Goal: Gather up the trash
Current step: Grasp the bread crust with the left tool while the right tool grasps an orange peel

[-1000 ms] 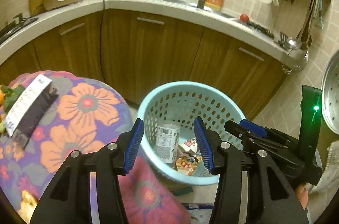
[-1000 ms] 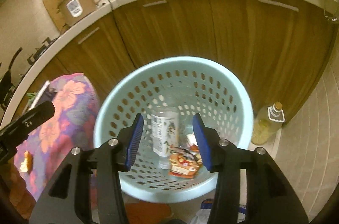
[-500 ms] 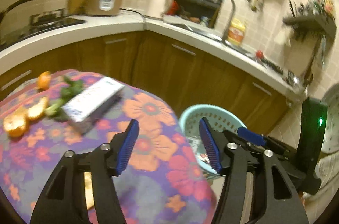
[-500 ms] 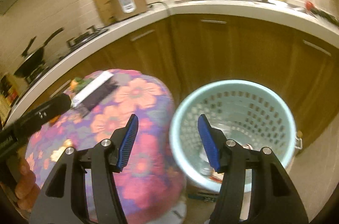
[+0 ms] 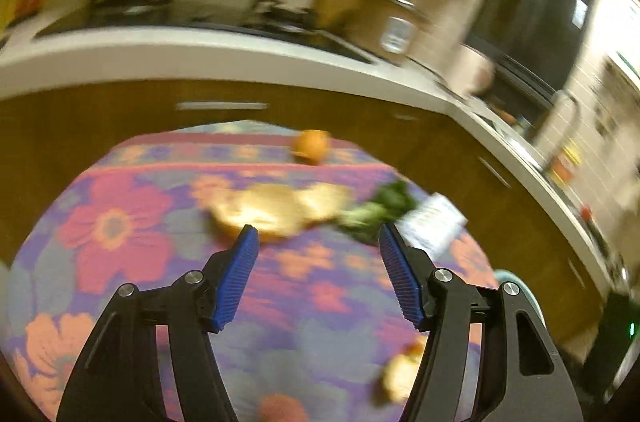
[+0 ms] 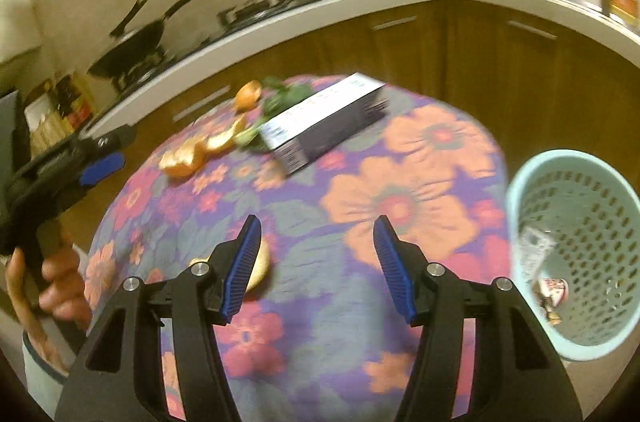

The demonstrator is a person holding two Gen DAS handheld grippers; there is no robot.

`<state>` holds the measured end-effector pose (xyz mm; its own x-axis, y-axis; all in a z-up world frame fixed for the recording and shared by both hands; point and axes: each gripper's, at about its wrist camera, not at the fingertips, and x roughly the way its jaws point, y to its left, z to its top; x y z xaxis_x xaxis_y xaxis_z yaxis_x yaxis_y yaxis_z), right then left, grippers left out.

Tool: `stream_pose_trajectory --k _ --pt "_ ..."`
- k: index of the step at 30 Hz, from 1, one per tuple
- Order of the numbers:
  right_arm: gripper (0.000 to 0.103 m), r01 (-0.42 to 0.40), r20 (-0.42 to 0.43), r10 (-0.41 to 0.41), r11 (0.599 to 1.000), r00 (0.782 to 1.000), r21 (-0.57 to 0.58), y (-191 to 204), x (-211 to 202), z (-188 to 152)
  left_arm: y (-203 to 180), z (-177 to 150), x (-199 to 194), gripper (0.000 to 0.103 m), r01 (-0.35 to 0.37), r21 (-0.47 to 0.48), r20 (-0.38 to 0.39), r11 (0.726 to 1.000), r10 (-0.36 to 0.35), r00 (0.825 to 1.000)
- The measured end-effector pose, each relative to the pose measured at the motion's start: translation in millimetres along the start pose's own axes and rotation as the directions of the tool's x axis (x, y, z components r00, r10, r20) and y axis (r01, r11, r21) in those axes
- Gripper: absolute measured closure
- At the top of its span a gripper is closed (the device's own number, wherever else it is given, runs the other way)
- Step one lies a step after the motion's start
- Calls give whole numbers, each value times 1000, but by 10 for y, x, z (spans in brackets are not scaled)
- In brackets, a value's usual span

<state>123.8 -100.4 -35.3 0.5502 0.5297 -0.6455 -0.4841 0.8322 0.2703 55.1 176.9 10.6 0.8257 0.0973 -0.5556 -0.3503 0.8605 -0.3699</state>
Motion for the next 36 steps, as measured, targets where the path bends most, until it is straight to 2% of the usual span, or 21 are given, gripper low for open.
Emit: stream_pose_trajectory --k 4,8,14,18,19,20,23,25,26,28,29,32,36 --pt "48 -19 -62 17 999 998 -38 174 244 -36 388 147 205 42 -102 -100 -45 990 98 994" --pt "48 1 -135 -12 997 991 -83 290 444 -97 491 183 505 42 -117 -133 -107 984 103 989" --pt "48 9 -126 -22 995 992 -101 326 443 -121 486 122 912 44 -120 -126 -178 985 96 979" --pt "47 3 -160 -18 996 987 -93 314 515 -119 437 66 1011 60 -167 -66 -177 984 153 972" --pt "47 3 -169 -20 995 985 -99 320 535 -120 410 57 1017 69 -173 -49 -177 984 162 971" --pt "47 6 -172 -26 993 985 -115 350 546 -126 385 43 1014 72 -186 -32 -175 982 178 968" --pt "48 19 -180 -54 982 982 -190 494 576 -170 378 24 1018 95 -190 -20 -177 982 183 967" --pt "58 24 -180 -69 970 981 -241 599 577 -211 383 22 1000 98 -175 -25 -177 984 168 970" --pt "73 14 -183 -64 965 981 -262 643 575 -233 380 17 991 99 -171 -25 -177 985 165 970" --pt "80 29 -167 -81 955 983 -296 710 546 -273 372 -10 946 100 -162 -19 -172 987 157 972" --pt "89 36 -156 -87 951 984 -306 729 523 -286 367 -23 917 101 -157 -18 -169 987 152 974" --pt "96 5 -135 -47 956 990 -294 728 431 -298 343 -70 801 101 -144 -11 -156 989 141 978" --pt "99 -5 -100 -24 960 995 -279 704 305 -303 331 -171 633 101 -136 -9 -142 991 133 981"
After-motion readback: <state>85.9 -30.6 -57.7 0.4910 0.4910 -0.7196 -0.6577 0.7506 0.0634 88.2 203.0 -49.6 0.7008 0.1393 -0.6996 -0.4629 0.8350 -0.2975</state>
